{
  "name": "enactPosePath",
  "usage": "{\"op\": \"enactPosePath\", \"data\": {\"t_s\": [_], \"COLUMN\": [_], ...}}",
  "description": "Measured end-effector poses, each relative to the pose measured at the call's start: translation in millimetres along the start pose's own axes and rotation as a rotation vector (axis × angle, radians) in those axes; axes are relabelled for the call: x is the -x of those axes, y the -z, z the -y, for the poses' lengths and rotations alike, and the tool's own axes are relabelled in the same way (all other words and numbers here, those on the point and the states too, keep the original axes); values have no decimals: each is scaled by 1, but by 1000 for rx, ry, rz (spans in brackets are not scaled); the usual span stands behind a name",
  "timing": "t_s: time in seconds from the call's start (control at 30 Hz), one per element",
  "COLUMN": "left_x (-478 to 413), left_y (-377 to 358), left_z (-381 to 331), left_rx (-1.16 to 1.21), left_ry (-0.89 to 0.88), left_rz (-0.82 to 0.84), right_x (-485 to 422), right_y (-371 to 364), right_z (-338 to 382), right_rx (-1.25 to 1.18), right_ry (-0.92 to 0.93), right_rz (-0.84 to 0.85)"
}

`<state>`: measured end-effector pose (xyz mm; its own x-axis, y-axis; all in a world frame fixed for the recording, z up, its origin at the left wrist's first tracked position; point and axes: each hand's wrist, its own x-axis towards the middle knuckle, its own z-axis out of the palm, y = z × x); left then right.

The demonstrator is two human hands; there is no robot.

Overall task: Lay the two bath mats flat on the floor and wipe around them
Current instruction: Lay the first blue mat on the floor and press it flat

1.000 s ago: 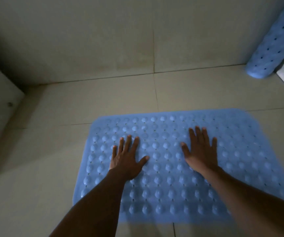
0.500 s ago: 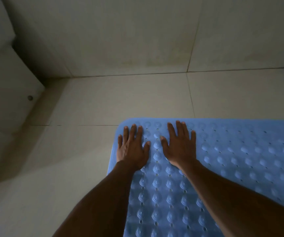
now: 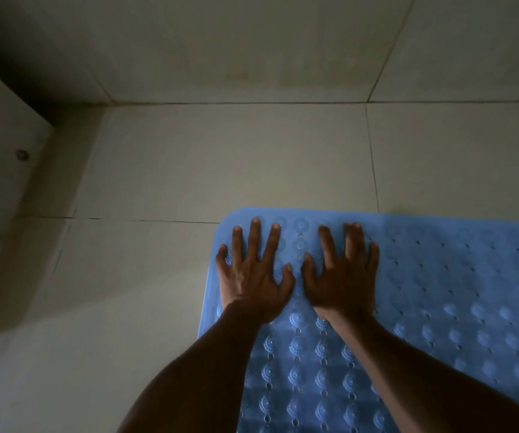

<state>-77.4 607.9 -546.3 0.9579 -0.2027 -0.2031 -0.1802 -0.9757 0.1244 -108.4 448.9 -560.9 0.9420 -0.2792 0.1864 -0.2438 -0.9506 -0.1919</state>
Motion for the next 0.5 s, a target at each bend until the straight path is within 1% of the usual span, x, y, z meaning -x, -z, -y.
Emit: {"op": "enactPosePath", "data": {"t_s": [0.1, 0.23, 0.33, 0.5], "left_x": [-5, -16, -15, -10], "left_y": [9, 22, 23, 16], "left_z": [-1, -4, -5, -4], "left_rx": [-48, -94, -123, -142], "left_ry": [-3, -7, -16, -16], "left_rz": [40, 89, 104, 87], "right_x": [-3, -6, -6, -5], "right_y": [2, 2, 2, 0], "right_z": [0, 0, 0, -1], "right_rx": [44, 78, 74, 45], "right_ry": [-15, -14, -16, 24], "right_rz": [92, 160, 170, 141]}}
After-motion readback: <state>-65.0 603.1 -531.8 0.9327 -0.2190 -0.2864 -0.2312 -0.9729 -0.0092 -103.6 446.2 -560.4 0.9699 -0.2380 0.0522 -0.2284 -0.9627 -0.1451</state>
